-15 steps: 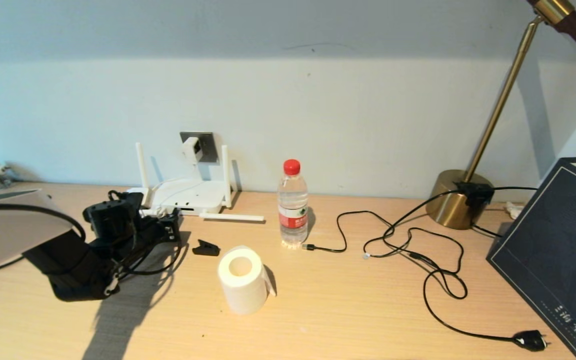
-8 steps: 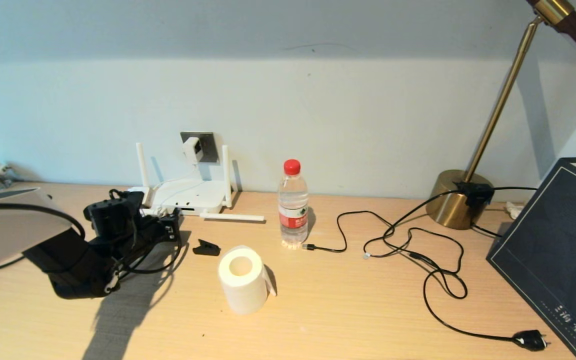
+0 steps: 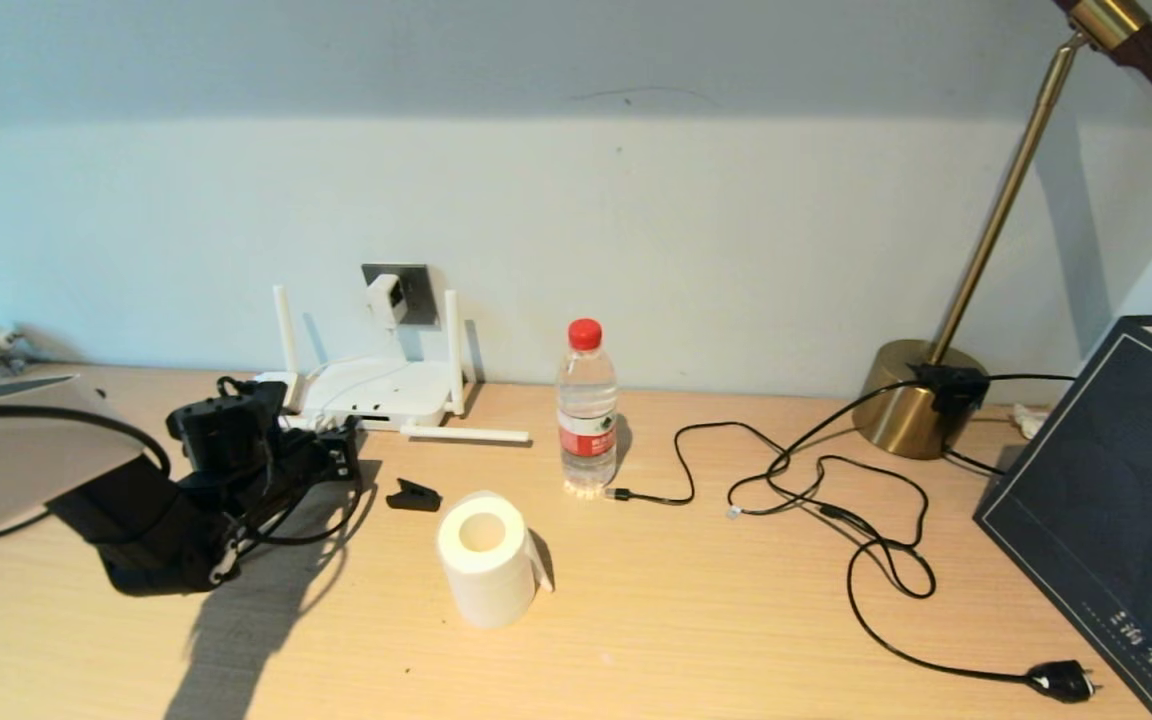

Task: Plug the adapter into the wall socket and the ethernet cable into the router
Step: Plug cable into router interface

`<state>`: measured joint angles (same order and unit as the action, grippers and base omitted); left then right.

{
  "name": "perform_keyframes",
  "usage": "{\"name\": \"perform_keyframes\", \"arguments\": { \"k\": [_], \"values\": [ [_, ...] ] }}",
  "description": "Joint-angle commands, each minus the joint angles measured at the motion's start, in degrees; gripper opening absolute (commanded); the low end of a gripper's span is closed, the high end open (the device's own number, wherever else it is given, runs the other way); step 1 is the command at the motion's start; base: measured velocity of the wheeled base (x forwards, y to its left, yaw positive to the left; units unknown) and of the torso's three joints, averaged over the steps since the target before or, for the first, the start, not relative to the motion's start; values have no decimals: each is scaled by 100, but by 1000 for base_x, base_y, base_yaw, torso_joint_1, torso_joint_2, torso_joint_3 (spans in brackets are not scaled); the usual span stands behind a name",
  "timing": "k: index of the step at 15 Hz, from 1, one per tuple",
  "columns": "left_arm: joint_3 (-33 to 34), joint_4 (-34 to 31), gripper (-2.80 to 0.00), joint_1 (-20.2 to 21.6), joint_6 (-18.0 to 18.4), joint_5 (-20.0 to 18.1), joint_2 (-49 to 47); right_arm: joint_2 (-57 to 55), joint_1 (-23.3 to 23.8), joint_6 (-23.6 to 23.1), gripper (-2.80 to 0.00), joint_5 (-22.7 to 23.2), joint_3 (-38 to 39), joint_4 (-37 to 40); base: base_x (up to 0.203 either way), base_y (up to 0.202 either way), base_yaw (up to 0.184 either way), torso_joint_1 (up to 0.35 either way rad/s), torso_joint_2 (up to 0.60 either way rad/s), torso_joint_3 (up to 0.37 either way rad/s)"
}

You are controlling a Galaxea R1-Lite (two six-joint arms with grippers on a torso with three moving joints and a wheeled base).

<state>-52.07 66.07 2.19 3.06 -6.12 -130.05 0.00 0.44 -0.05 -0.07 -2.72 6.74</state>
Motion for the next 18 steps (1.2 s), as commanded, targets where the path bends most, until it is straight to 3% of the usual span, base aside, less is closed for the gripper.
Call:
{"name": "perform_keyframes", "arguments": {
  "k": [1, 18],
  "values": [
    [3, 37, -280, 0, 2, -3, -3, -9, 0, -4, -280, -1, -1, 3, 0, 0, 0, 0, 0, 0],
    [-287, -218, -280, 79, 2, -74, -64, -9, 0, -4, -280, -1, -1, 3, 0, 0, 0, 0, 0, 0]
  ]
}}
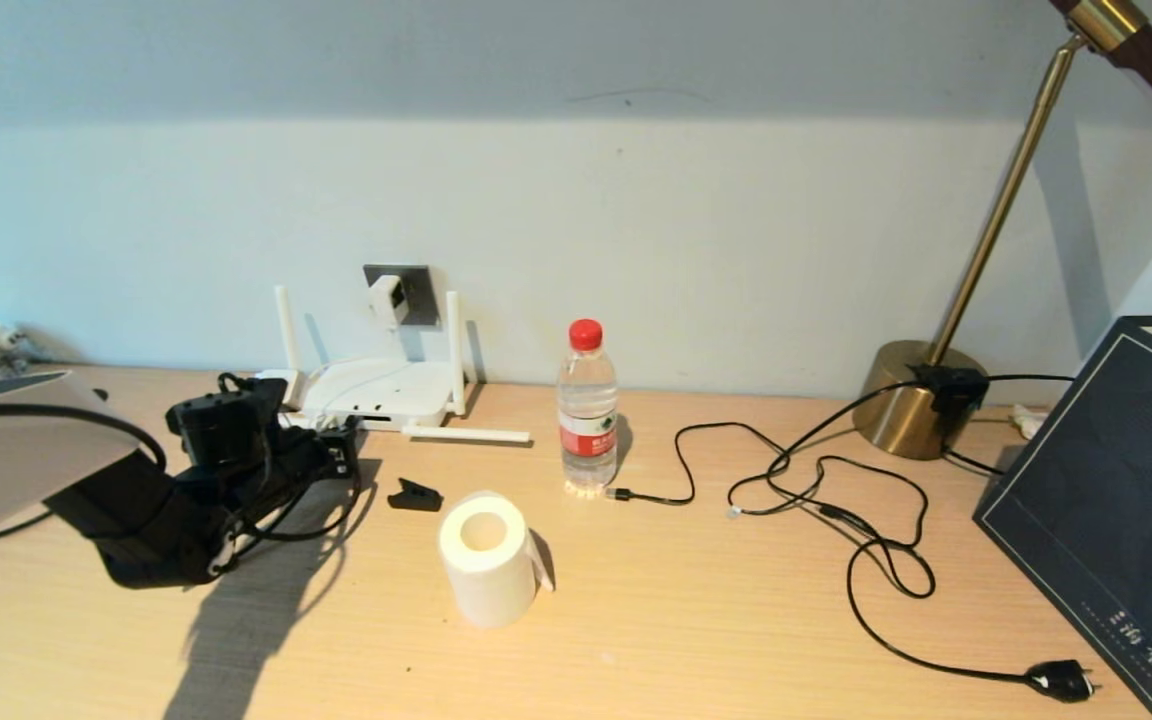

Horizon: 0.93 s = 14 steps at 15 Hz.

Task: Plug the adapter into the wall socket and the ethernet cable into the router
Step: Plug cable into router interface

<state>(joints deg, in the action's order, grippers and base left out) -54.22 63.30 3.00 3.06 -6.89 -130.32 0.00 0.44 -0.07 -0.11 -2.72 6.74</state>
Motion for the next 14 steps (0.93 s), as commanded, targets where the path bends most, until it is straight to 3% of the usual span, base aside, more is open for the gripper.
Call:
{"name": "perform_keyframes", "arguments": {
  "k": [1, 14],
  "values": [
    [-74, 60, -280, -1, 2, 3, -46, -9, 0, -1, -280, 2, -1, 3, 0, 0, 0, 0, 0, 0],
    [-177, 42, -280, -1, 2, 3, -125, -9, 0, -1, -280, 2, -1, 3, 0, 0, 0, 0, 0, 0]
  ]
}}
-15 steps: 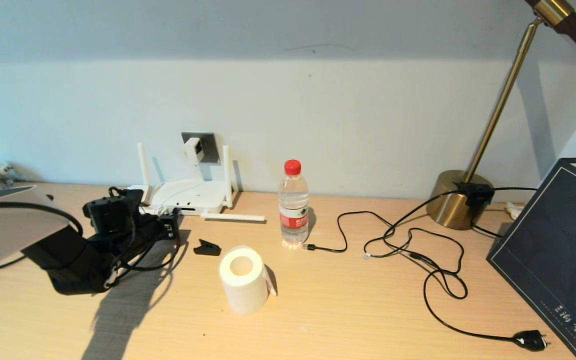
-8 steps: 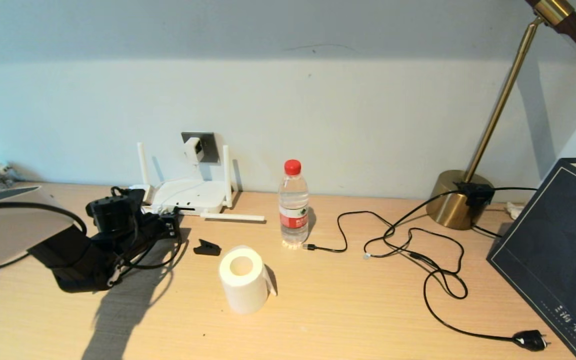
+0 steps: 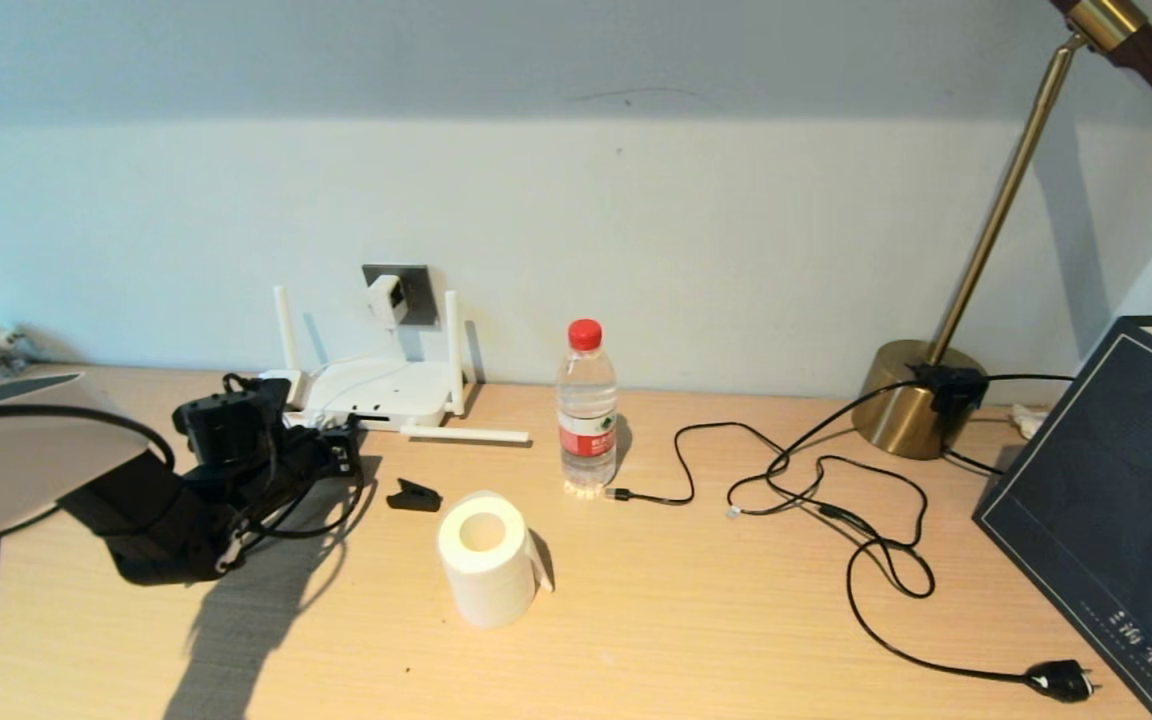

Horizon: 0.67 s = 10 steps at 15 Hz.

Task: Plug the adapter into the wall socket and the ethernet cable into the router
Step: Plug cable into router interface

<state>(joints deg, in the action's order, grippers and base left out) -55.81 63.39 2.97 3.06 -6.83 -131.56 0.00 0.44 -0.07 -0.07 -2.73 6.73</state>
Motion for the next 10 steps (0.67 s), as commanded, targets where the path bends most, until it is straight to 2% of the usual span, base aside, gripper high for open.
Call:
{"name": "perform_keyframes", "arguments": {
  "k": [1, 10],
  "values": [
    [-27, 24, -280, -7, 2, -3, -1, -9, 0, -1, -280, -1, 0, 4, 0, 0, 0, 0, 0, 0],
    [-27, -55, -280, -25, 2, -3, -19, -9, 0, -1, -280, -1, 0, 4, 0, 0, 0, 0, 0, 0]
  ]
}}
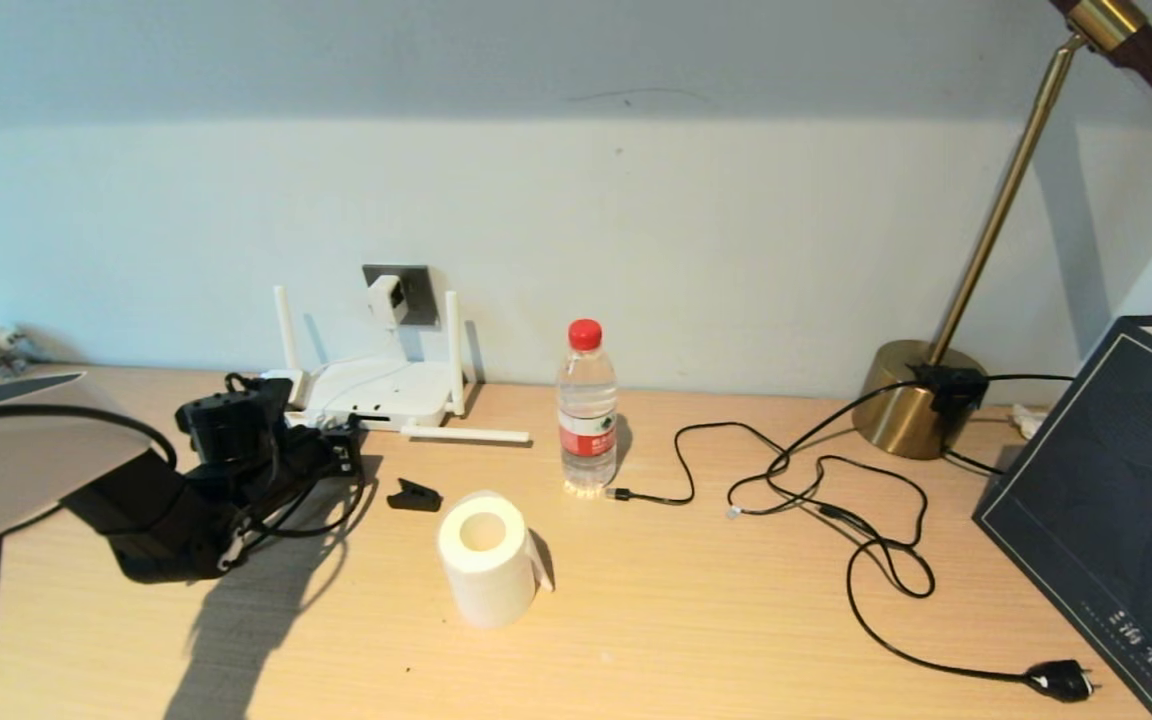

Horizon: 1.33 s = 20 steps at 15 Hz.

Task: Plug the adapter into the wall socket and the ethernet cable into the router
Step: Plug cable into router interface

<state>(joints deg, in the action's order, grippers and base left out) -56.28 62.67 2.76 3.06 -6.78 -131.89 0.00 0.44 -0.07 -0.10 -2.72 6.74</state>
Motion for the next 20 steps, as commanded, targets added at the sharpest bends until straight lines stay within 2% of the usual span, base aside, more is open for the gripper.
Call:
{"name": "perform_keyframes", "arguments": {
  "k": [1, 2, 6, 12, 16, 20],
  "values": [
    [21, 25, -280, -3, -3, -12, 28, -9, 0, -1, -280, 1, -1, 3, 0, 0, 0, 0, 0, 0],
    [30, 52, 0, -12, -34, -17, 41, -9, 0, -1, -280, 1, -1, 3, 0, 0, 0, 0, 0, 0],
    [52, 87, 0, -3, -34, -14, 111, -9, 0, -1, -280, 1, -1, 3, 0, 0, 0, 0, 0, 0],
    [439, 114, 0, -36, -41, -25, 464, -9, 0, -1, -280, 1, -1, 3, 0, 0, 0, 0, 0, 0],
    [991, 119, 0, -115, -104, -154, 1236, -9, 0, -1, -280, 1, -1, 3, 0, 0, 0, 0, 0, 0],
    [1610, 119, 0, -236, -254, -219, 2422, -9, 0, -1, -280, 1, -1, 3, 0, 0, 0, 0, 0, 0]
  ]
}}
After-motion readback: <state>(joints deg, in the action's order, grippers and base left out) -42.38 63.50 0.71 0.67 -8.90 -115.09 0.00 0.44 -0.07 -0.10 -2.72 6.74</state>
